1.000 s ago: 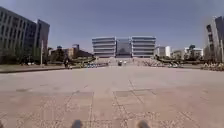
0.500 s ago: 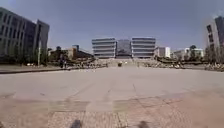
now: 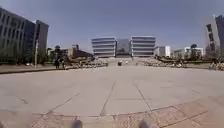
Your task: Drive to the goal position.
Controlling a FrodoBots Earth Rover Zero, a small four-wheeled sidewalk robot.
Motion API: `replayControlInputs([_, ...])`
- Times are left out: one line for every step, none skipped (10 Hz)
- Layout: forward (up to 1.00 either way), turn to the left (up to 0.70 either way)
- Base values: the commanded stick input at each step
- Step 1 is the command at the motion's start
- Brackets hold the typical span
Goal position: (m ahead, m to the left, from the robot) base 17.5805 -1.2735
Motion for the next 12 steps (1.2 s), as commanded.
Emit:
replayControlInputs([1.00, 0.00])
replayControlInputs([1.00, 0.00])
replayControlInputs([1.00, 0.00])
replayControlInputs([1.00, 0.00])
replayControlInputs([1.00, 0.00])
replayControlInputs([1.00, 0.00])
replayControlInputs([1.00, 0.00])
replayControlInputs([1.00, 0.00])
replayControlInputs([1.00, 0.00])
replayControlInputs([1.00, 0.00])
replayControlInputs([1.00, 0.00])
replayControlInputs([1.00, -0.01])
